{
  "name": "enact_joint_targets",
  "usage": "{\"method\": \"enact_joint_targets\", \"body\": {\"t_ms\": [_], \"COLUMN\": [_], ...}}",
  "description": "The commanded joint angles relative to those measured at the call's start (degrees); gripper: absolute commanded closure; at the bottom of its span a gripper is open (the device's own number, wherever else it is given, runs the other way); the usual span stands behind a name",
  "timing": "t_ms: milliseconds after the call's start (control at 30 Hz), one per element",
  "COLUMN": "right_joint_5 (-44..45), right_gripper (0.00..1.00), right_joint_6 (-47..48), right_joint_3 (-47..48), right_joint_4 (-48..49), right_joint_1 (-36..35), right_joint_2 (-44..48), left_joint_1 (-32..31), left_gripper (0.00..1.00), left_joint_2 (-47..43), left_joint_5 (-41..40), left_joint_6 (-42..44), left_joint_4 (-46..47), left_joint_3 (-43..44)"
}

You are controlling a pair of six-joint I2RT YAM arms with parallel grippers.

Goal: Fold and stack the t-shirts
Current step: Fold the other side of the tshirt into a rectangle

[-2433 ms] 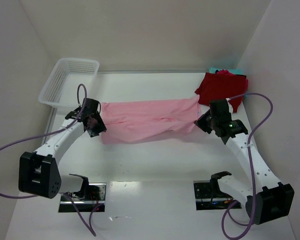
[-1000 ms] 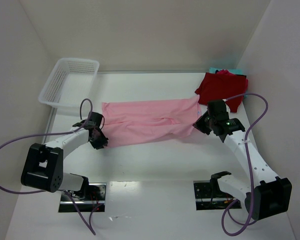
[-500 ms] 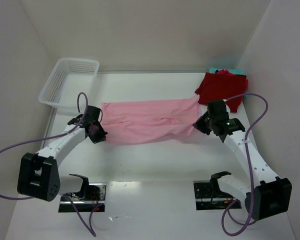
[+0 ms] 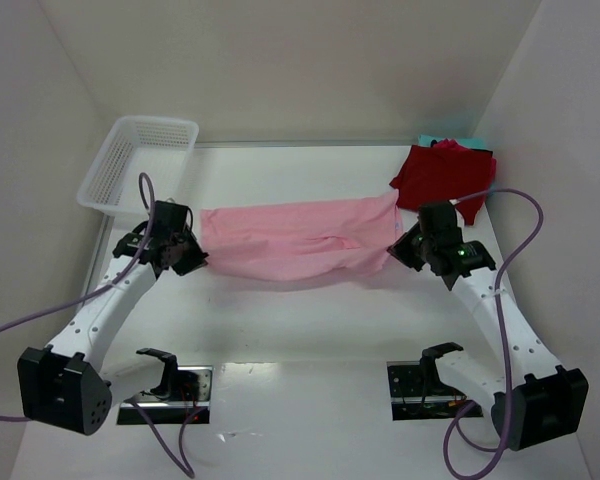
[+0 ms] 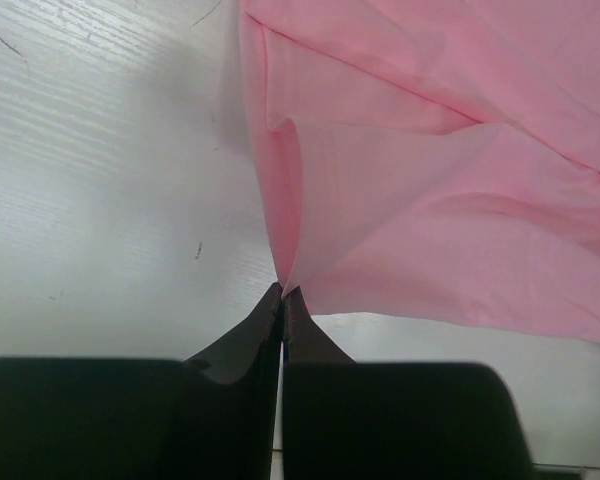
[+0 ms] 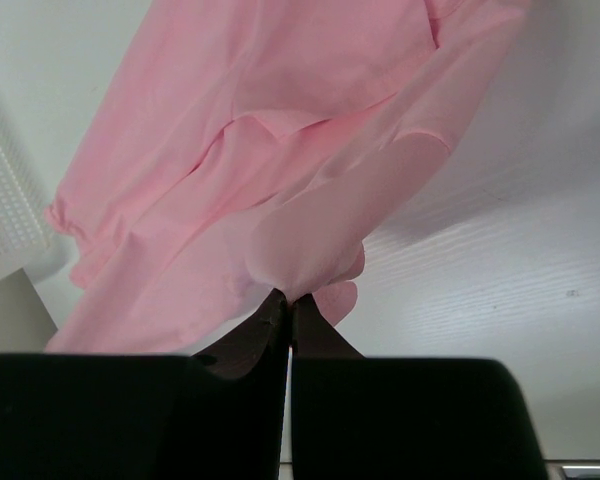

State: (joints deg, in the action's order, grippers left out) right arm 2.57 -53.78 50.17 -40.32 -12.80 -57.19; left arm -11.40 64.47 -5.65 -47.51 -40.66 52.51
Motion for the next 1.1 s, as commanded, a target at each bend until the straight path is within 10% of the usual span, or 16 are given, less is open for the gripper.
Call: {"method": "enact_joint_targets", "body": {"t_ms": [0, 467, 1067], "right_joint_5": [0.6, -1.95, -0.9], "right_gripper": [1.0, 1.0, 1.0], "right_joint_6": [-0.71, 0.34, 3.86], "right_joint_3": [0.54, 1.07, 5.73], "right_joint_4": [-1.69, -2.76, 21.94], "right_joint_1": [0.49, 0.49, 4.88], "right_joint_2": [3.48, 9.29, -12.5], "left_joint_1": [-0.2, -0.2, 4.8], "left_gripper": [1.0, 1.0, 1.0], "left_joint_2": [-4.51, -6.03, 10.67], "left_joint_5": [0.03, 5.3, 4.42], "left_joint_6": [1.72, 0.92, -1.71], "left_joint_4": [-4.24, -6.36, -0.12], "left_joint_3": [3.12, 0.4, 4.35]}}
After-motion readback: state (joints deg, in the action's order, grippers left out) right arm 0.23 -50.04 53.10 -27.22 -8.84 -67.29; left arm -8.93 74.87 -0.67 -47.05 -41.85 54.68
